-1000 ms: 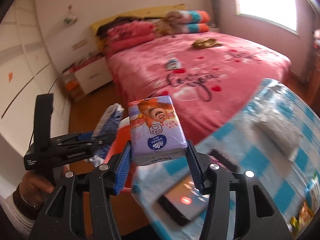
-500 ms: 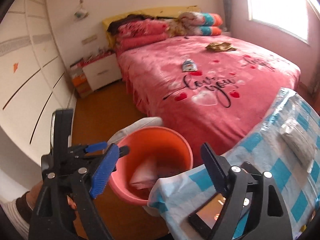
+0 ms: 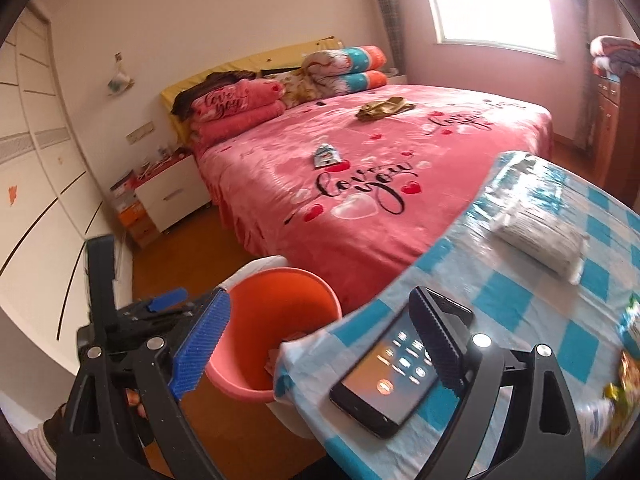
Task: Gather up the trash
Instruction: 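Bring both open tools back over the table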
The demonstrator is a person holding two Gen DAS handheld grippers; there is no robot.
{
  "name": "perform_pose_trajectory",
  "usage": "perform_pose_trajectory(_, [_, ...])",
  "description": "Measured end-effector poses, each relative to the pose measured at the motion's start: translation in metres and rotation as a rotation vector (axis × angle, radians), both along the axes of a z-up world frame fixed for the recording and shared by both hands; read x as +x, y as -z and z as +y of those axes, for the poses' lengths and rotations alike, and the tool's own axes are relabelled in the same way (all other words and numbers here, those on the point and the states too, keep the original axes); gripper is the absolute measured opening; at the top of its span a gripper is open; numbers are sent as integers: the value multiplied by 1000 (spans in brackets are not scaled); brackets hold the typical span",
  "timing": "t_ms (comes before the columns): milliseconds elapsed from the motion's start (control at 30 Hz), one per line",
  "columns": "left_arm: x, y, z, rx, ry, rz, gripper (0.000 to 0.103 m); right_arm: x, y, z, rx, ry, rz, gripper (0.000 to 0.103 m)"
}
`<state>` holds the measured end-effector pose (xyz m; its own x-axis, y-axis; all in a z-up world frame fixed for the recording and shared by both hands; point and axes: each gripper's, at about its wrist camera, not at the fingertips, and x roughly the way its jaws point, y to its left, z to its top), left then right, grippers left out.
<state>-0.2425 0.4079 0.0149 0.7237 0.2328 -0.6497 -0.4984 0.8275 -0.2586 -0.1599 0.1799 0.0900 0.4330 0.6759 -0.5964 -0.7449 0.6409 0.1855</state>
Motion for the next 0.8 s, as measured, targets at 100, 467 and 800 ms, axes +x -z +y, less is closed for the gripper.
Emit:
perform_pose_trajectory(100, [6, -9, -13, 23, 33, -14, 91, -2, 3, -15, -4, 35, 0, 90])
perform_pose_trajectory(467, [18, -36, -74, 142, 159, -17, 91, -9, 1, -71, 37, 121, -6, 90])
perform_pose_trajectory(800, [28, -53, -123, 179, 249, -1, 91, -8, -2, -127, 89, 208, -17, 90])
